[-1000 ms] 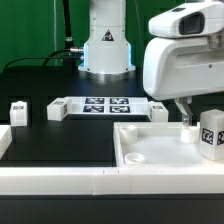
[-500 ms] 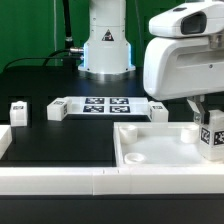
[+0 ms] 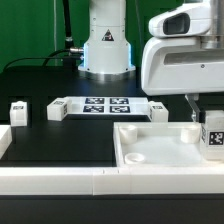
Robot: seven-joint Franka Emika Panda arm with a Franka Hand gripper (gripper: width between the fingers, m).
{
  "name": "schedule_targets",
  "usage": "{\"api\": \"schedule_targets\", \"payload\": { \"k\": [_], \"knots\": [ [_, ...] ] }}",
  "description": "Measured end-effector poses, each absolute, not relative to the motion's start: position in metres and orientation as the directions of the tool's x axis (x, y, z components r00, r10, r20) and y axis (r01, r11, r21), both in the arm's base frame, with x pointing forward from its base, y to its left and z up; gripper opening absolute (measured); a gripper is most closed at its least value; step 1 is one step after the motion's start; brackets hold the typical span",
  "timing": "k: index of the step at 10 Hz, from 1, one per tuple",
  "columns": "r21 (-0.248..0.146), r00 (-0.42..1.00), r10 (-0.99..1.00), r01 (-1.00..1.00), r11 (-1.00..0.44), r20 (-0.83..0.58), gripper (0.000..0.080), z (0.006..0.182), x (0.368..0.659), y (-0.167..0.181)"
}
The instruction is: Assemble square table
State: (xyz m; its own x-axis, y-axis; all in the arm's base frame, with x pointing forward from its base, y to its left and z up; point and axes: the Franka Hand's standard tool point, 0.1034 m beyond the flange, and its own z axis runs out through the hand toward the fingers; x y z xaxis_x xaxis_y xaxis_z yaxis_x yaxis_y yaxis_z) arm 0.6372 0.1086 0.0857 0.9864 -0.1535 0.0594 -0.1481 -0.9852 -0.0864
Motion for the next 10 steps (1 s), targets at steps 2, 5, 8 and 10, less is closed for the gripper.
{"api": "schedule_targets", "payload": {
  "k": [2,5,8,10],
  "knots": [
    [-0.100,0.934,-0.355,-0.349,-0.932,0.043,0.0284,0.0851,0.6370,0.1087],
    [-0.134,0.728,-0.686,-0.681,-0.720,-0.007,0.0284,0.0845,0.6366,0.1074],
    [-0.127,0.519,-0.853,-0.851,-0.510,-0.052,0.0284,0.0843,0.6368,0.1081],
    [-0.129,0.532,-0.845,-0.843,-0.522,-0.051,0.0441,0.0844,0.6368,0.1089]
  ]
}}
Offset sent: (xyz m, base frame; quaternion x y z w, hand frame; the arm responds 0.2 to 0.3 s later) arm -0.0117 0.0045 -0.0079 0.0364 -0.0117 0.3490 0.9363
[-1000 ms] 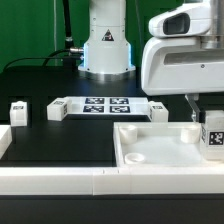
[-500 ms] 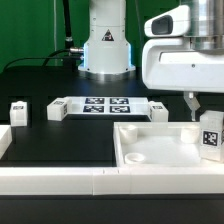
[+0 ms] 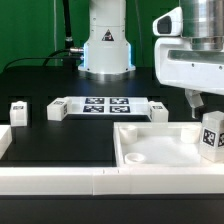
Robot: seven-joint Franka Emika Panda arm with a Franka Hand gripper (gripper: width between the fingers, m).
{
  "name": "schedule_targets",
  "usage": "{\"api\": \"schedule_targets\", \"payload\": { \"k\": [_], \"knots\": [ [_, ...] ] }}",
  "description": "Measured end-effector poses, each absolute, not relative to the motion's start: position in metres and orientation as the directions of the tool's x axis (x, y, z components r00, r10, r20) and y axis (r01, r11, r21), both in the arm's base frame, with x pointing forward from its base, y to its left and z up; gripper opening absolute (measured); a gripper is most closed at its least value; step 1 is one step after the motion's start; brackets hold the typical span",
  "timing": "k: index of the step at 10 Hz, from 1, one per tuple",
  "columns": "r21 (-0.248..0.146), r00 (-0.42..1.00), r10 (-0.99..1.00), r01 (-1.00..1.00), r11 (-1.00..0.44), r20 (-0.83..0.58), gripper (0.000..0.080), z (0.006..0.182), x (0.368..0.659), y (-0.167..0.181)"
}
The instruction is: Assemble square table
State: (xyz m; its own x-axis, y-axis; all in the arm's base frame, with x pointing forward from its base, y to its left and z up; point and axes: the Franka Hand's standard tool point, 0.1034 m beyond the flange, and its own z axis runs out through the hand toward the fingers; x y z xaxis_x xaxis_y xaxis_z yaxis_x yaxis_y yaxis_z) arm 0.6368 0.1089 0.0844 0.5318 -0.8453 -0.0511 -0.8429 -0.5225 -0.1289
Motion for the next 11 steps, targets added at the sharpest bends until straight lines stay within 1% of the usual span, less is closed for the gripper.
{"api": "schedule_targets", "payload": {
  "k": [1,2,3,4,7,9,11],
  "knots": [
    [-0.130,0.573,-0.818,-0.815,-0.564,-0.045,0.0572,0.0848,0.6367,0.1083],
    [-0.117,0.627,-0.777,-0.776,-0.619,-0.048,0.0572,0.0852,0.6346,0.1099],
    [-0.111,0.649,-0.759,-0.759,-0.641,-0.052,0.0634,0.0864,0.6342,0.1134],
    [-0.115,0.679,-0.733,-0.732,-0.671,-0.046,0.0647,0.0857,0.6343,0.1125],
    [-0.122,0.853,-0.522,-0.520,-0.846,-0.013,0.0648,0.0856,0.6343,0.1123],
    [-0.102,0.964,-0.265,-0.262,-0.960,0.011,0.0648,0.0872,0.6337,0.1124],
    [-0.091,0.999,-0.024,-0.022,-0.996,0.027,0.0649,0.0895,0.6347,0.1132]
  ]
}}
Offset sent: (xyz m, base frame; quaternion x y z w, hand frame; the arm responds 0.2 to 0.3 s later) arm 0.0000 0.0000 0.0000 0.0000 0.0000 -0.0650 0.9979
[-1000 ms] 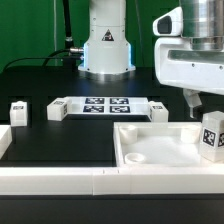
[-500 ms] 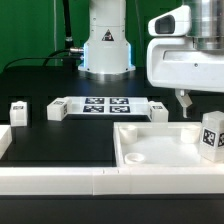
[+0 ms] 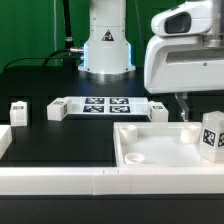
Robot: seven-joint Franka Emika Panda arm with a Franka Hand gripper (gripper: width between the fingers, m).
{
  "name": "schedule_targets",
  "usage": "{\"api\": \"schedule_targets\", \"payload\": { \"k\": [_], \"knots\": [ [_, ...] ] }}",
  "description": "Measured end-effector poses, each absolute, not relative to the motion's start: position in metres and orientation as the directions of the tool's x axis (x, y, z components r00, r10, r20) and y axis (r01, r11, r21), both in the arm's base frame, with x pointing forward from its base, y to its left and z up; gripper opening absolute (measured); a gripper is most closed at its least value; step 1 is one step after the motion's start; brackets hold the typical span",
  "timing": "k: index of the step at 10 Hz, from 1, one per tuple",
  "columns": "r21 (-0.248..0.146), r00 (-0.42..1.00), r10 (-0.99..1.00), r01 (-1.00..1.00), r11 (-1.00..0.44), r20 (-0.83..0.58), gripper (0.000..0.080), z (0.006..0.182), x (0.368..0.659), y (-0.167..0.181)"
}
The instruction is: Assemble square table
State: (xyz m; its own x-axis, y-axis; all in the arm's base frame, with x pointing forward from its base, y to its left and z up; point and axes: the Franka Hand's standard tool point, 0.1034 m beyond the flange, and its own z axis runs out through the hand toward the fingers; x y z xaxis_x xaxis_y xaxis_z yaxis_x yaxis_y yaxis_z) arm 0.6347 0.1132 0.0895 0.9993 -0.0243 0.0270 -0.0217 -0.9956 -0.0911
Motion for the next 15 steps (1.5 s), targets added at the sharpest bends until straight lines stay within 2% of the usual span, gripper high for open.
{"api": "schedule_targets", "payload": {
  "k": [2,4,5,6,7,8,9,10,13,15],
  "knots": [
    [-0.078,0.985,0.167,0.169,-0.982,0.039,0.0648,0.0901,0.6346,0.1139],
    [-0.071,0.971,0.233,0.236,-0.969,0.050,0.0648,0.0894,0.6338,0.1122],
    [-0.072,0.973,0.224,0.227,-0.971,0.049,0.0557,0.0892,0.6338,0.1122],
    [-0.072,0.973,0.224,0.227,-0.971,0.049,0.0422,0.0890,0.6337,0.1121],
    [-0.072,0.973,0.224,0.227,-0.971,0.048,0.0422,0.0888,0.6337,0.1120],
    [-0.072,0.974,0.222,0.225,-0.972,0.048,0.0282,0.0888,0.6337,0.1118],
    [-0.073,0.979,0.197,0.200,-0.977,0.046,0.0282,0.0888,0.6337,0.1119],
    [-0.077,0.985,0.167,0.170,-0.983,0.045,0.0282,0.0887,0.6337,0.1124],
    [-0.103,0.983,-0.178,-0.174,-0.979,0.031,0.0282,0.0883,0.6353,0.1132],
    [-0.119,0.910,-0.414,-0.410,-0.904,0.015,0.0282,0.0882,0.6360,0.1132]
  ]
}}
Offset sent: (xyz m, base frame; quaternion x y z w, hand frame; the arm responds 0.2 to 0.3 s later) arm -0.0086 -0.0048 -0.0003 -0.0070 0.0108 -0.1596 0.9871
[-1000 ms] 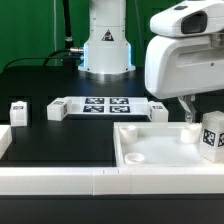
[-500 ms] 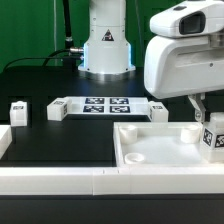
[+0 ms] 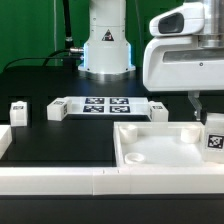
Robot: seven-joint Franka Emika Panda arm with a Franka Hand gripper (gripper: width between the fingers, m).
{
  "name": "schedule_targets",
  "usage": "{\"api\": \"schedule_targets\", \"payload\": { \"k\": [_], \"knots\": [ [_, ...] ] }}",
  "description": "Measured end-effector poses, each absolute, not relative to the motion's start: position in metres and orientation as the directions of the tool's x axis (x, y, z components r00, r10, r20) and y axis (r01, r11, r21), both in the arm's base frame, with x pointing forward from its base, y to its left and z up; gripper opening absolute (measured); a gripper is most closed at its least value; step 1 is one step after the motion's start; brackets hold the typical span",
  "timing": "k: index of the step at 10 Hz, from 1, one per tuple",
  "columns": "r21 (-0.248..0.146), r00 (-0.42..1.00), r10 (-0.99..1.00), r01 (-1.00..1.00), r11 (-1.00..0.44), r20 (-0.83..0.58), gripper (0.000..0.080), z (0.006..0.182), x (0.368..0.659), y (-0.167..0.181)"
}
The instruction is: Assemble square table
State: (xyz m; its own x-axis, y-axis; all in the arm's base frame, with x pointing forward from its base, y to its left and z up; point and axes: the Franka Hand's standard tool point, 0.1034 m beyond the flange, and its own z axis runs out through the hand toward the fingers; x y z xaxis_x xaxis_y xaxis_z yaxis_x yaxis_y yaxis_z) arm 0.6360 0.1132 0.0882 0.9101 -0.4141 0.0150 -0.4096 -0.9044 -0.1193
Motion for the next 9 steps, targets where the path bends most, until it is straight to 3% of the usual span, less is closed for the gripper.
{"api": "schedule_targets", "payload": {
  "k": [3,6,7,8,9],
  "knots": [
    [-0.124,0.676,-0.736,-0.734,-0.667,-0.039,0.0284,0.0871,0.6356,0.1169],
    [-0.112,0.456,-0.887,-0.888,-0.447,-0.071,0.0284,0.0873,0.6357,0.1208],
    [-0.112,0.455,-0.888,-0.888,-0.446,-0.071,0.0284,0.0873,0.6357,0.1207],
    [-0.114,0.482,-0.874,-0.874,-0.473,-0.068,0.0418,0.0872,0.6357,0.1209],
    [-0.118,0.523,-0.850,-0.850,-0.514,-0.062,0.0418,0.0873,0.6358,0.1202]
  ]
}}
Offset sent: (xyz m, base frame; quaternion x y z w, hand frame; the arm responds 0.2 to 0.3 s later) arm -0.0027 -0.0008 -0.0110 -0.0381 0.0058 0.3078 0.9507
